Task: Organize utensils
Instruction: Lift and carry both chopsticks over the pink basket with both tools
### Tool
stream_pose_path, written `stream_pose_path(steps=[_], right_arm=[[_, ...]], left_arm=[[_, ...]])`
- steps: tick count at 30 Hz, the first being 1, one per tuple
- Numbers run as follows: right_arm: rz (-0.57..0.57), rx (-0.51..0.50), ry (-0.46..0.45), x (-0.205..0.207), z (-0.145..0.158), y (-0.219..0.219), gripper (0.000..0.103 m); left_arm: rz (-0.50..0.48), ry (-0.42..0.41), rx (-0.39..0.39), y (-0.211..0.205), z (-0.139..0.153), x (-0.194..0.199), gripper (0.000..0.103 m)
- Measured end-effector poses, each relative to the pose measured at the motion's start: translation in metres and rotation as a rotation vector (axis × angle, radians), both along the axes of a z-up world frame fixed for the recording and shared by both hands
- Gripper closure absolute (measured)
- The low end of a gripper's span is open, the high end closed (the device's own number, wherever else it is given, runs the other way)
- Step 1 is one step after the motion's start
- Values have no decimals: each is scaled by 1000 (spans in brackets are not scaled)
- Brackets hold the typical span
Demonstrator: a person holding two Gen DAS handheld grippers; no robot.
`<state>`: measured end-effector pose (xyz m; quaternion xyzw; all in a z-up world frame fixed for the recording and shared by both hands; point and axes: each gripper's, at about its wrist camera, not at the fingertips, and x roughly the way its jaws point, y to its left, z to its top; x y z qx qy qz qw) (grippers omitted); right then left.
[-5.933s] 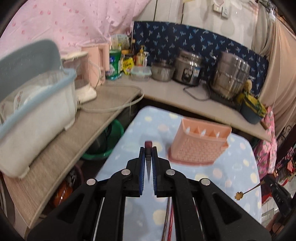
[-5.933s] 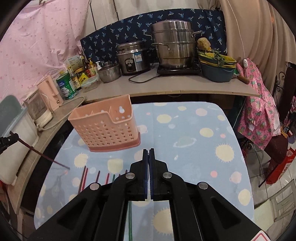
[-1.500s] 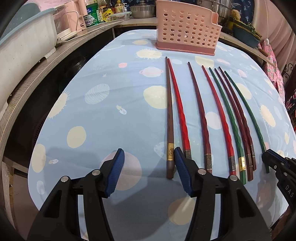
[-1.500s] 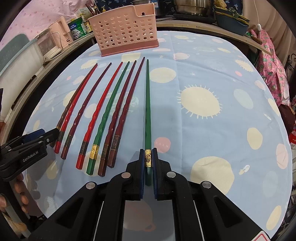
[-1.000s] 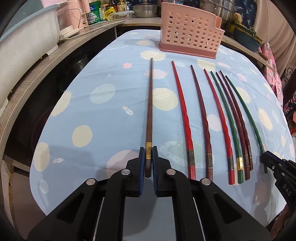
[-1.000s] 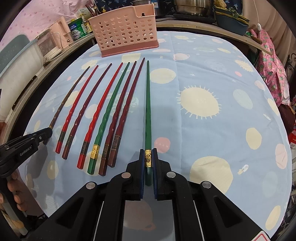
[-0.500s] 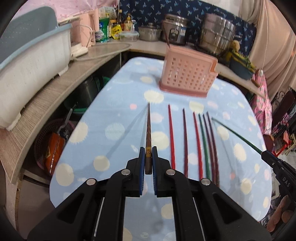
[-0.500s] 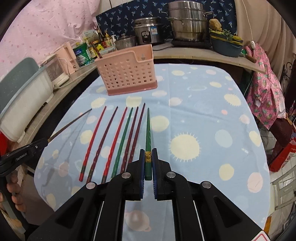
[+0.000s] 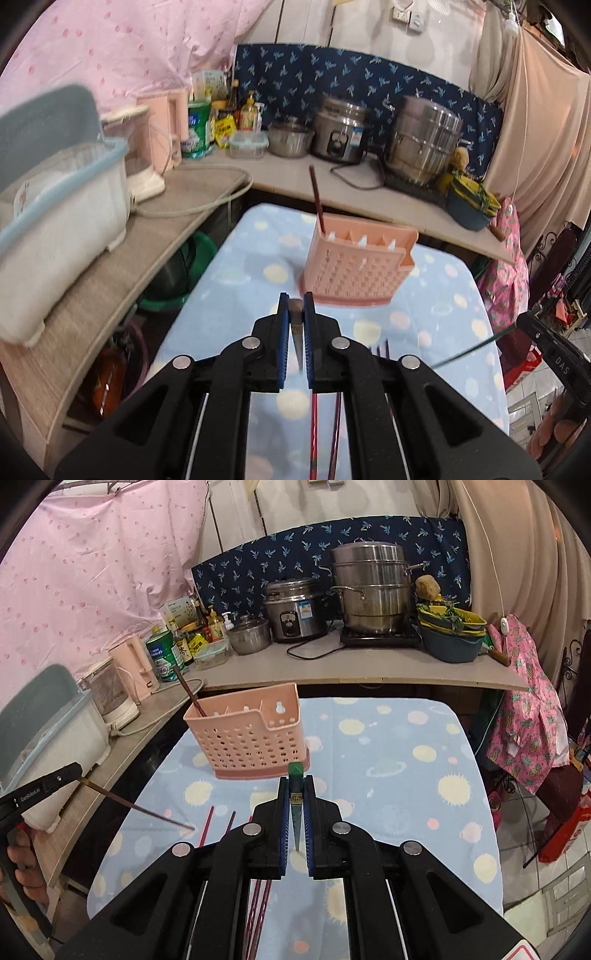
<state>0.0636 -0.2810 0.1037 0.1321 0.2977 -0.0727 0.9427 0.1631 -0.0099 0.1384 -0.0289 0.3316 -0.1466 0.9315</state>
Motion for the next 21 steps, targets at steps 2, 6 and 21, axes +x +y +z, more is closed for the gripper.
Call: stream_pose_path(steps=[2,6,21], right_arm=[[1,7,-22,11,9,-5,96],[-2,19,-72,32,32,-13,96],[13,48,-286,123,125,-21,96]], left_arm=[[-2,-30,-4,-7,14,12,96],[-12,-85,-39,-19,47,35,96],[-29,-239,-128,-80,118,101,96]])
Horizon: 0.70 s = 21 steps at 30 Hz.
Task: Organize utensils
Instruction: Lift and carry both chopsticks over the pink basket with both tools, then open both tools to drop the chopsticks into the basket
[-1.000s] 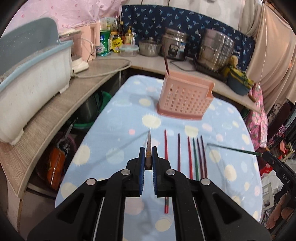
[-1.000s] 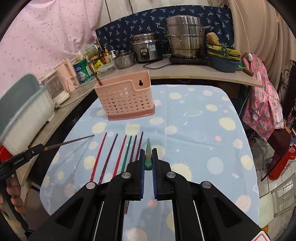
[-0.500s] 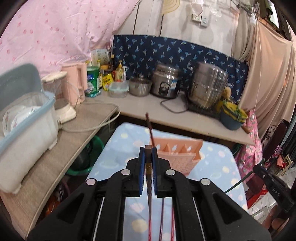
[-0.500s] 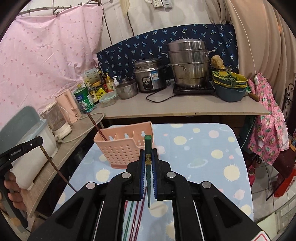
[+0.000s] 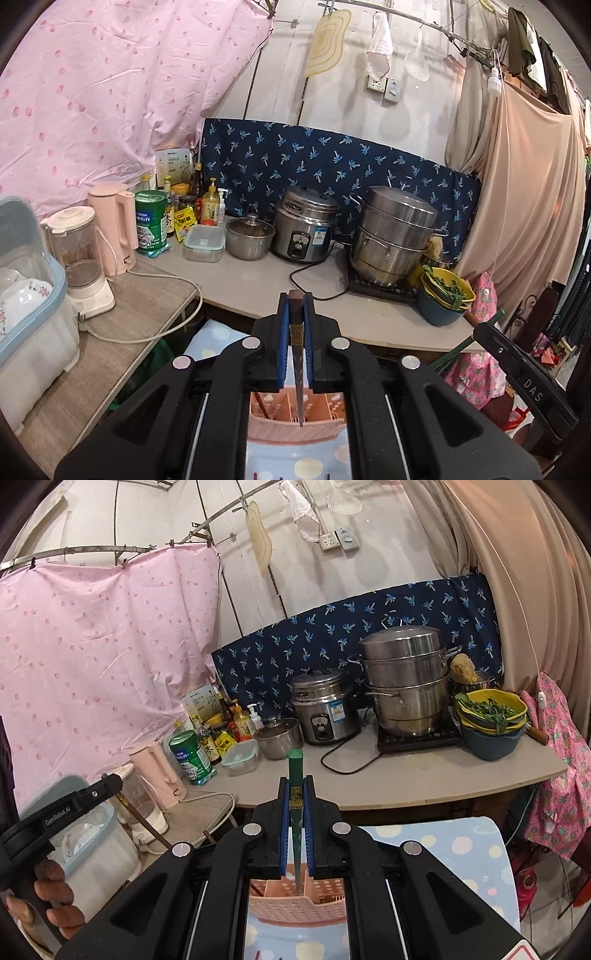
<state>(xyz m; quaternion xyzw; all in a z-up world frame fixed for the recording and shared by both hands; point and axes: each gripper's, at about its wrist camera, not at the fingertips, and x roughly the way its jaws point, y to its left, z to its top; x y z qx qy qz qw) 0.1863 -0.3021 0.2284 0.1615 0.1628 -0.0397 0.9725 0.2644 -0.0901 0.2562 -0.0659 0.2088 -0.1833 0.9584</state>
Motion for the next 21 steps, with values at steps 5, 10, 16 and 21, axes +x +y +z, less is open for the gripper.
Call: stream_pose_path(steps=[5,10,16,21], right_arm=[[18,-6,49,34,-19,6,96],[31,1,126,53,-57,6,96],[51,21,201,71,-94,4,96],[51,6,213,73,-103,8,91]], left_arm=[[-3,29,25,-20,-23,25,96],[2,103,51,-30,-60,46,96],[19,149,64,-31,-87,56,96],[37,157,86,-28,-97,56,93]])
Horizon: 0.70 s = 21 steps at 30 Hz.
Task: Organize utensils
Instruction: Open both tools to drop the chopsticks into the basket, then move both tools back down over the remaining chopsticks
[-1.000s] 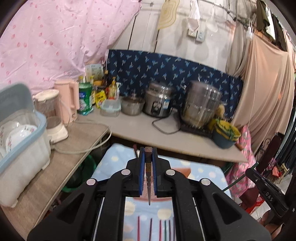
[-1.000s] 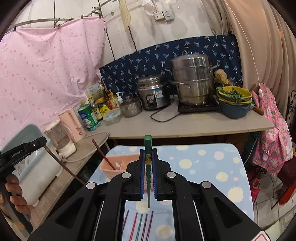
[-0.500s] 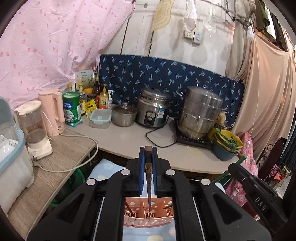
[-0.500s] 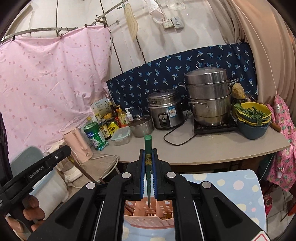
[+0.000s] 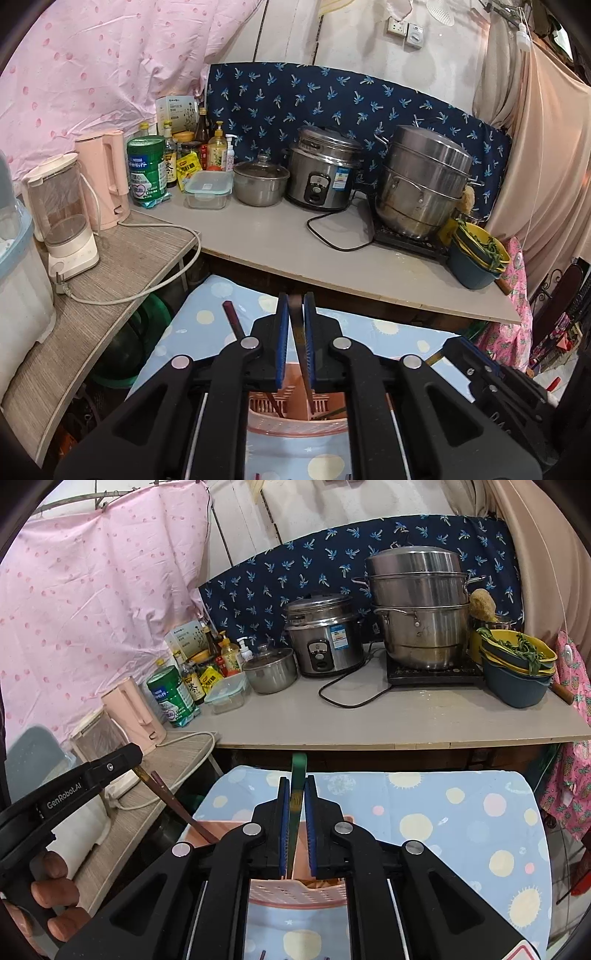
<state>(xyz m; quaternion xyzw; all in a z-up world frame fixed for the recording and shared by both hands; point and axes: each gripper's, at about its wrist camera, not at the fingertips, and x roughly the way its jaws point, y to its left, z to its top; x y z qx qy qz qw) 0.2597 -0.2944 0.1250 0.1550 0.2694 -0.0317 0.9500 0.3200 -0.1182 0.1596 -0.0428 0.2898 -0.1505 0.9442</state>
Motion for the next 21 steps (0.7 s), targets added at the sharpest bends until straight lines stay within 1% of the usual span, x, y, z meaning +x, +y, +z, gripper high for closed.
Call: stream_pose_path(steps=[1,2,3,4,10,13,15,18,21], right_arm=[[-1,-2,-4,-2,2,1,88],[-3,-9,-11,-4,5,2,88],[-4,-15,-20,-7,8,2,88],[-5,-19,-28,-10,12,3,87],[-8,-32,-58,-39,30,10,81],[2,-32,-57,-60,31,16,79],[1,-45,-44,-77,25,21,76],[5,-45,-13,-102,9,28,76],[7,-46,29,-127,-11,35,76]], left_arm=[[7,-4,9,2,1,-1,86],[11,-4,8,4,2,-2,81],[13,-4,2,5,3,-3,73],[17,-9,-4,8,5,-6,69],[42,-48,27,20,16,-31,67],[50,-57,43,29,18,-48,67],[58,-52,62,37,14,-62,66],[55,-40,88,44,5,-79,66],[56,-24,130,52,-12,-99,66]])
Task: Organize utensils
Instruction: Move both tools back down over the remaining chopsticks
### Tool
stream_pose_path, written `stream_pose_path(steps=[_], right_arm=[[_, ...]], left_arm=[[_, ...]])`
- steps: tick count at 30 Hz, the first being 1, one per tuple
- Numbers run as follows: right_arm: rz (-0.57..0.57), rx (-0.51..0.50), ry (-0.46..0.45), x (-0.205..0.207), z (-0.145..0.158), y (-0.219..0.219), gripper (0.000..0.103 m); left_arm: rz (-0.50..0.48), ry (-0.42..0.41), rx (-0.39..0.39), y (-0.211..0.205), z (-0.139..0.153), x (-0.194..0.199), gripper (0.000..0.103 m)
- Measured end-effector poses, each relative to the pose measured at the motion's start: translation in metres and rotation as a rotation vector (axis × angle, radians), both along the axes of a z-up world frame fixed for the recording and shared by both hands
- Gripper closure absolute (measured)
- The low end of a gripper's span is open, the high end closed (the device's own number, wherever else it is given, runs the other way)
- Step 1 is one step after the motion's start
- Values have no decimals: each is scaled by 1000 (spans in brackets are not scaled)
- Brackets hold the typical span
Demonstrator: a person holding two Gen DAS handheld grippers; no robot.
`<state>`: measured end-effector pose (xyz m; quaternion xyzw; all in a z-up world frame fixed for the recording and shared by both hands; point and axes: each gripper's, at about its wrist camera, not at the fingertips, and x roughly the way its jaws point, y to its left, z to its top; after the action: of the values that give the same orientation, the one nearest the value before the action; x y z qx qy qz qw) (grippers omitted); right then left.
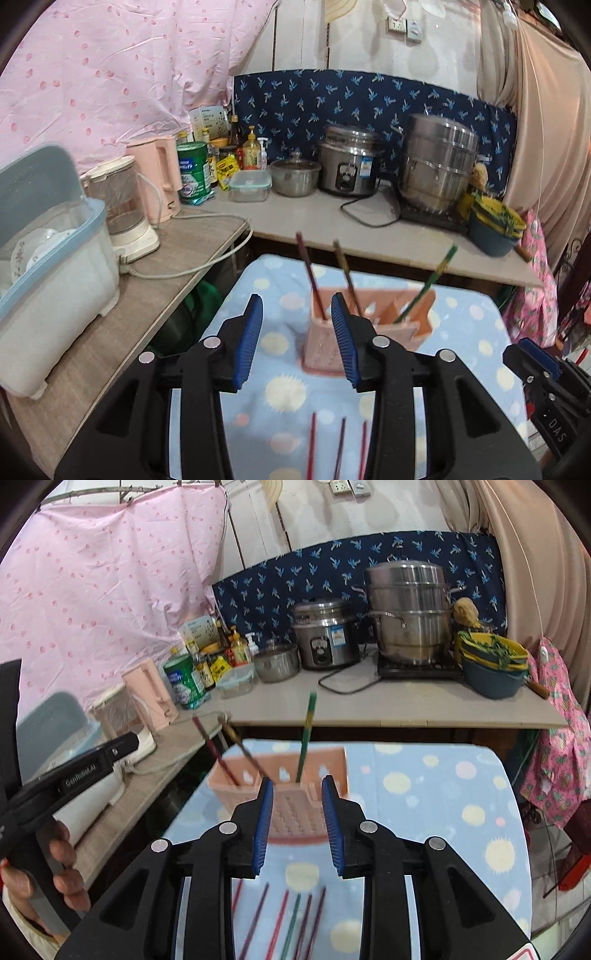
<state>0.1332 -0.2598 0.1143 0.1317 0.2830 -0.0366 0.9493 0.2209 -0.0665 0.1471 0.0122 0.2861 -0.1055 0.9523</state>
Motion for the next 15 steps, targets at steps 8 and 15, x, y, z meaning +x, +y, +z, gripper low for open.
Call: stream_pose_path(steps=[8,15], right_arm=[[4,-22,96,-58,-48,18,76],[8,-34,187,-96,-93,32,76]], left_arm=[[-11,115,65,20,-58,-48,66],[-7,185,103,34,-98,-83,66]])
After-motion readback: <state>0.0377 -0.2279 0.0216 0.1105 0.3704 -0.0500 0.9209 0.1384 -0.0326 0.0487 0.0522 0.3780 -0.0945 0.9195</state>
